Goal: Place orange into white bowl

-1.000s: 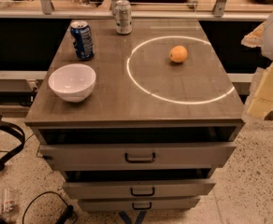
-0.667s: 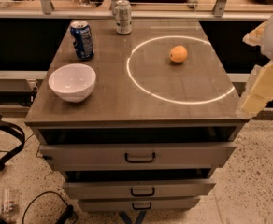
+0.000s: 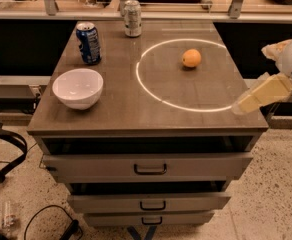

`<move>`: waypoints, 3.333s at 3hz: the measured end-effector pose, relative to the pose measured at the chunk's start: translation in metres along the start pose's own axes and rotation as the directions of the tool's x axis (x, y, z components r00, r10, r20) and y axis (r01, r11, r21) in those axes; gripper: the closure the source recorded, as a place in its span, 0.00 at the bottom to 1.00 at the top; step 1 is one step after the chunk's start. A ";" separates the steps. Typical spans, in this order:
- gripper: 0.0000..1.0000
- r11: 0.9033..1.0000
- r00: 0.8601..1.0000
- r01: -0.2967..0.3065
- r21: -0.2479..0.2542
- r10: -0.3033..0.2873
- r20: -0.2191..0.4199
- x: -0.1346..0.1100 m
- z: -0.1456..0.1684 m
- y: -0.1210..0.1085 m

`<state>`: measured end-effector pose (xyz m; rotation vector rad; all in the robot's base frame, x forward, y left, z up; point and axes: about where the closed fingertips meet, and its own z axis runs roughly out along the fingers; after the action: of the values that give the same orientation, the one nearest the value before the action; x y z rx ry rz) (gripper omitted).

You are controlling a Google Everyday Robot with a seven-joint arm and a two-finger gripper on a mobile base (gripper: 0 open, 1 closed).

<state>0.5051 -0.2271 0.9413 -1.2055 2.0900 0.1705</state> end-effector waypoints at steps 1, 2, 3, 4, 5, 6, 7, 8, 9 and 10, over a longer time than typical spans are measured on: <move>0.00 0.998 0.979 -0.010 0.057 -0.002 0.203 -0.022 0.025 -0.029; 0.00 0.991 0.962 -0.019 0.132 -0.018 0.272 -0.038 0.028 -0.050; 0.00 0.991 0.962 -0.020 0.135 -0.017 0.271 -0.038 0.027 -0.051; 0.00 0.993 0.954 -0.028 0.117 -0.008 0.300 -0.047 0.043 -0.050; 0.00 0.996 0.937 -0.029 0.082 -0.002 0.350 -0.065 0.071 -0.058; 0.00 0.999 0.917 -0.032 0.025 0.019 0.398 -0.081 0.121 -0.077; 0.00 0.999 0.904 -0.037 -0.019 0.042 0.425 -0.092 0.166 -0.093; 0.00 0.999 0.895 -0.044 -0.030 0.052 0.444 -0.096 0.192 -0.109; 0.00 0.998 0.890 -0.048 -0.034 0.059 0.452 -0.097 0.207 -0.121; 0.00 0.997 0.888 -0.061 -0.037 0.071 0.455 -0.087 0.217 -0.137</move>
Offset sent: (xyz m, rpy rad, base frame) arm 0.0430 0.0104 0.0020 0.1478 -0.1530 0.0058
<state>0.7528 -0.1471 0.8662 -0.9894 1.7161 0.4644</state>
